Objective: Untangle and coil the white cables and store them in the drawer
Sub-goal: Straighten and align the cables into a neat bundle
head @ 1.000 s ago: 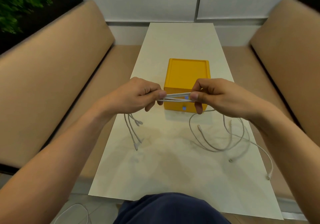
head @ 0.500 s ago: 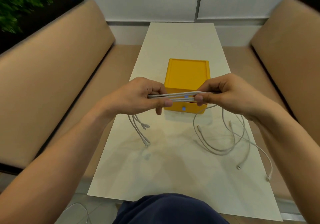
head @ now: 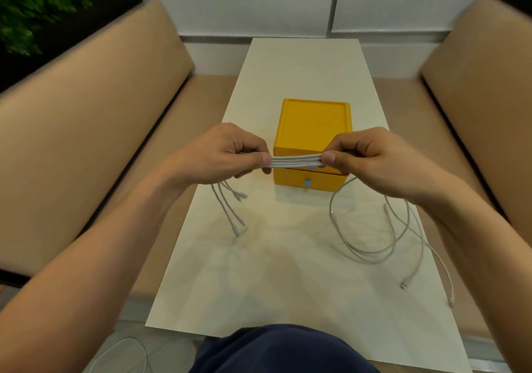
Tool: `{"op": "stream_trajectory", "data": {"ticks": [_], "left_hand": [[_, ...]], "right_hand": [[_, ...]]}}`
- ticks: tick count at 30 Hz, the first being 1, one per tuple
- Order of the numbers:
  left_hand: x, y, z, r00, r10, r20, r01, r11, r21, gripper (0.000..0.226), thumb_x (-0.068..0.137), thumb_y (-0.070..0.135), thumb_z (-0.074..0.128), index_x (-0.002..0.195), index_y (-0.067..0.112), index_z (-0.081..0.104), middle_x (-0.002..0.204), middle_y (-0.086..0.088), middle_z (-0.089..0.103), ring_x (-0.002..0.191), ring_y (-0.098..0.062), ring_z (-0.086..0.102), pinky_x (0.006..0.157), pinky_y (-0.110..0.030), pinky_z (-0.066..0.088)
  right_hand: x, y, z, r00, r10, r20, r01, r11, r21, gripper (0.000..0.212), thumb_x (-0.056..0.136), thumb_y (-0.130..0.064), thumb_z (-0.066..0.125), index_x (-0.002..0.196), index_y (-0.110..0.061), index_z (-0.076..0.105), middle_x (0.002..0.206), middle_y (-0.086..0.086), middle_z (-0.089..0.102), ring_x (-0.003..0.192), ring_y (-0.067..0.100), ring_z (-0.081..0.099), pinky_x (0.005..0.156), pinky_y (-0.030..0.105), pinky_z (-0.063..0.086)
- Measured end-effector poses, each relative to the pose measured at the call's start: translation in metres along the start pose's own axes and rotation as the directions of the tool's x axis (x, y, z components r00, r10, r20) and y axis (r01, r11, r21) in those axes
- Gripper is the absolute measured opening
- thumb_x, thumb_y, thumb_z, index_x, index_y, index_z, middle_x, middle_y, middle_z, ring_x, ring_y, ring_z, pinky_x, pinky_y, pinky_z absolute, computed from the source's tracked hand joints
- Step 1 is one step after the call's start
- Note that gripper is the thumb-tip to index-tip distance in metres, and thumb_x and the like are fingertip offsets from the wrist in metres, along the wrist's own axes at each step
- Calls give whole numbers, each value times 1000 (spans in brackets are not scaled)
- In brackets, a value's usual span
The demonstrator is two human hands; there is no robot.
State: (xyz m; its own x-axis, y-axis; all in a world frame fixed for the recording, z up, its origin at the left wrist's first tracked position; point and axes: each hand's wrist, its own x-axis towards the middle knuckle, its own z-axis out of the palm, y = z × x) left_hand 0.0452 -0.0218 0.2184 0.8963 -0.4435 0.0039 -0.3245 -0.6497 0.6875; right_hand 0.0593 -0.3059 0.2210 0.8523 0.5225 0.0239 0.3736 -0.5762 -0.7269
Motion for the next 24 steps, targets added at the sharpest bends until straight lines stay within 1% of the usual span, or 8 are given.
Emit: {"op": "stream_trajectory", "data": {"ticks": [3, 6, 9, 11, 14, 17, 21, 24], "left_hand": [[0, 4, -2, 1000, 4, -26, -3, 999, 38, 24, 102, 18, 62, 83, 14, 76, 48, 12, 39, 49, -8, 36, 49, -14, 27], [-1, 5, 0, 998, 52, -43, -49, 997, 64, 25, 102, 24, 61, 80, 16, 71, 52, 15, 44, 52, -7, 40, 51, -14, 28], [-4, 6, 3, 994, 94, -63, -88, 992, 89, 30, 97, 39, 62, 79, 16, 67, 54, 16, 48, 52, -7, 41, 50, -14, 28], [-8, 7, 4, 989, 125, -80, -115, 987, 116, 32, 95, 42, 60, 79, 15, 67, 54, 18, 49, 52, -7, 42, 50, -13, 28], [-15, 8, 4, 989, 122, -78, -114, 988, 105, 25, 98, 36, 61, 79, 20, 66, 54, 18, 49, 52, -6, 42, 51, -12, 29], [-18, 8, 6, 994, 74, -78, -69, 995, 68, 26, 100, 27, 64, 74, 24, 65, 52, 16, 46, 52, -7, 40, 52, -12, 28], [-20, 9, 9, 991, 38, -125, -35, 999, 29, 27, 100, 29, 64, 74, 26, 67, 56, 8, 46, 54, -9, 39, 52, -14, 29], [-22, 12, 17, 988, 52, -146, -48, 998, 35, 18, 101, 31, 63, 87, 26, 73, 64, -11, 55, 57, -16, 41, 54, -22, 31]], "right_hand": [[2, -2, 0, 999, 22, -30, -22, 1000, -5, 19, 99, -34, 65, 83, -27, 73, 65, 0, 57, 52, 7, 42, 52, 24, 33], [3, -1, -3, 997, 64, -45, -60, 995, 85, 14, 94, -35, 72, 84, -25, 76, 74, 5, 68, 59, 10, 46, 59, 31, 38], [0, -4, -7, 997, 72, -32, -66, 987, 148, 12, 91, -33, 75, 86, -23, 79, 82, 11, 72, 61, 8, 49, 60, 28, 38], [-4, -5, -7, 999, 51, -17, -49, 994, 99, 11, 92, -33, 75, 85, -25, 79, 76, 2, 73, 61, 6, 50, 62, 27, 39], [-10, -11, -4, 998, 55, 29, -52, 993, -105, 18, 93, -39, 73, 78, -29, 78, 60, -11, 65, 47, 4, 43, 50, 20, 32], [-17, -17, -1, 997, 68, -33, -74, 979, -191, 21, 92, -43, 72, 75, -32, 77, 58, -11, 62, 46, 6, 44, 49, 27, 31], [-31, -20, 5, 997, -8, -77, 10, 1000, 24, 18, 91, -36, 75, 78, -24, 78, 66, 5, 65, 51, 7, 41, 51, 26, 32], [-37, -14, 11, 998, 0, -68, 10, 989, 150, 15, 91, -29, 77, 80, -19, 77, 66, 1, 66, 57, 4, 48, 56, 22, 37]]}}
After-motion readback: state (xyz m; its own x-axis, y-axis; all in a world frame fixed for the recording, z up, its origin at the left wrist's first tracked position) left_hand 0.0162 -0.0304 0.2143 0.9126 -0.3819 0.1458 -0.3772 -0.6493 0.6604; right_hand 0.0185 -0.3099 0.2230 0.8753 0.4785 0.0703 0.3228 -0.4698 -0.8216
